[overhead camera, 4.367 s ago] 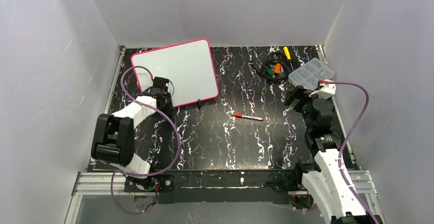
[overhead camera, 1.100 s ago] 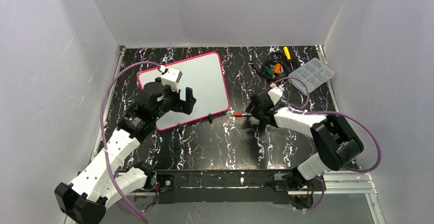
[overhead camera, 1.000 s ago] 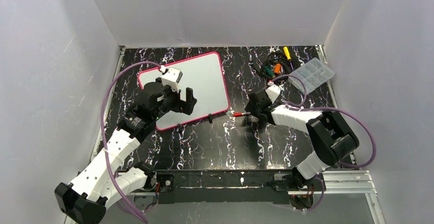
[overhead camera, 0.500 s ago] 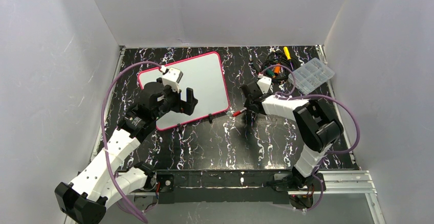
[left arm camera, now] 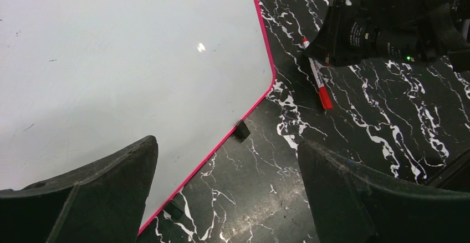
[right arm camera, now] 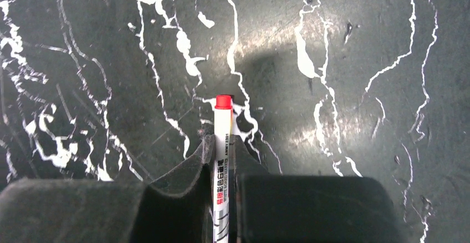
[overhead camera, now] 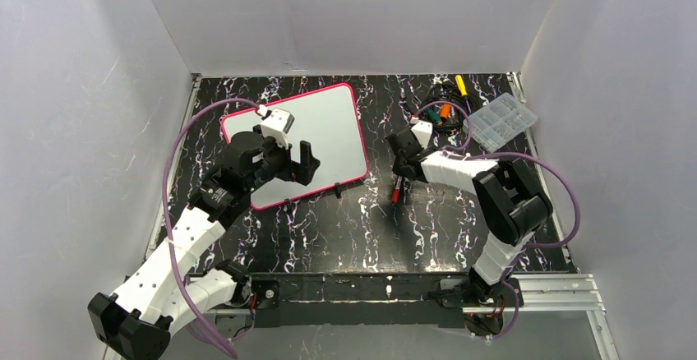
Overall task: Write a sentence on the whiteboard
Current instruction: Open the whiteboard marker at the center of the board.
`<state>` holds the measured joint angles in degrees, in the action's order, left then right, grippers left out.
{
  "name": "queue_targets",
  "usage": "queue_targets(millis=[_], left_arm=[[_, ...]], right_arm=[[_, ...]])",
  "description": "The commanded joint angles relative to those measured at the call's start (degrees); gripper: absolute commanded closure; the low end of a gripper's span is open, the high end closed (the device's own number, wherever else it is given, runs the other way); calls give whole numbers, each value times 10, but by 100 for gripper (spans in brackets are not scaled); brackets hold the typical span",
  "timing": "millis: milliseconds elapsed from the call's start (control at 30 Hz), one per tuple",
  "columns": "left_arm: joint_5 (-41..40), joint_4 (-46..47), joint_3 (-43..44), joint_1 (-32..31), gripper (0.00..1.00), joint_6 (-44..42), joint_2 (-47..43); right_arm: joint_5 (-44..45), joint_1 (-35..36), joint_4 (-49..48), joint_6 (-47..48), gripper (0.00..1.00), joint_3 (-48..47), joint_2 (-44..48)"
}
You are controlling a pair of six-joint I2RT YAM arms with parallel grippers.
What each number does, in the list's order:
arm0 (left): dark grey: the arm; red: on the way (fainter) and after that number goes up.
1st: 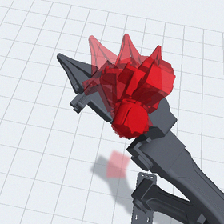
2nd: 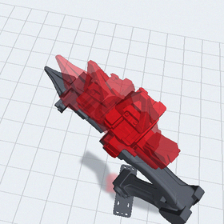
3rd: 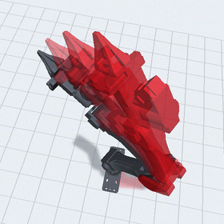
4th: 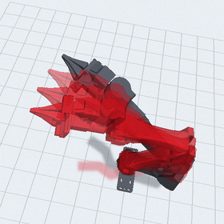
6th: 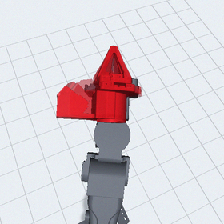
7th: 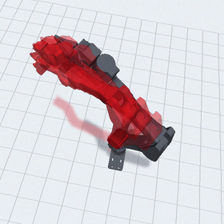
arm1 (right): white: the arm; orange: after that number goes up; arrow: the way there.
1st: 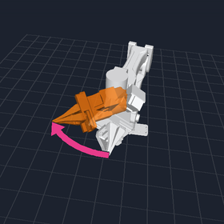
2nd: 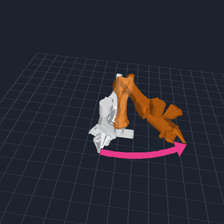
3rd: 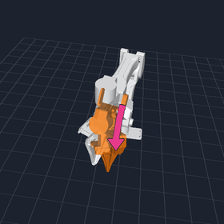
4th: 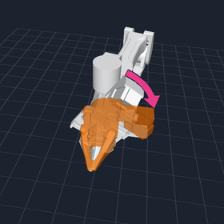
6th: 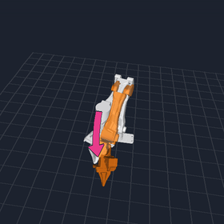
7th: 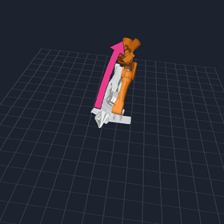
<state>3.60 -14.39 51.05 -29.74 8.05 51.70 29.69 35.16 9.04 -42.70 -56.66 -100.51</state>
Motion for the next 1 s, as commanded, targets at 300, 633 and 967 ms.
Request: queue_targets(millis=[300,633,967], left_arm=[[222,126,-27,-9,8,163,37],[228,178,-3,-112,10,265,151],[235,199,42,-141,43,317,228]], right_arm=[[-88,2,-70,12,99,70,266],[-147,32,-158,-42,99,78,359],[-149,73,-180,-47,99,69,379]])
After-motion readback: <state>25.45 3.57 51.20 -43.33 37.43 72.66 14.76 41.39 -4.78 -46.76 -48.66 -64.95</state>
